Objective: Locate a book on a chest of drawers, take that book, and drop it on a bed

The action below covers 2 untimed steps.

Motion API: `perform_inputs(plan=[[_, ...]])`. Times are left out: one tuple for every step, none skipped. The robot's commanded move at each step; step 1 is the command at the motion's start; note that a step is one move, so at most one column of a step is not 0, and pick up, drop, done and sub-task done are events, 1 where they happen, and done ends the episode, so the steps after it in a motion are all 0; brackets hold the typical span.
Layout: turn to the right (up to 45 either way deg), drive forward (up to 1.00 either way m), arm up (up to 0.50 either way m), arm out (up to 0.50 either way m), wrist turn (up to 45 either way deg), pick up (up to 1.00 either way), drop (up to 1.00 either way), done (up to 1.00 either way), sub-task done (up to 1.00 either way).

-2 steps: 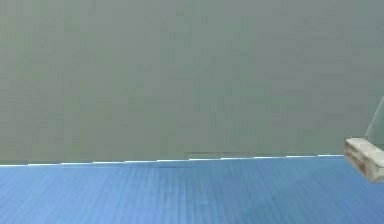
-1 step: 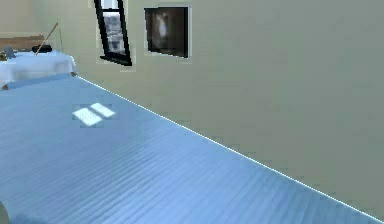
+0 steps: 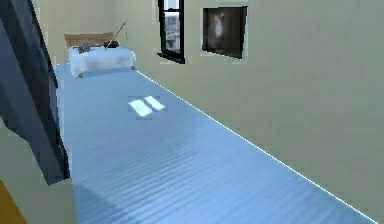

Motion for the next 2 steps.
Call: perform_inputs(plan=[[0.0,0.5,0.0,0.0,0.0,0.0,0.0,0.0,0.0],[45.0,0.0,0.0,0.0,0.0,0.0,0.0,0.0,0.0]])
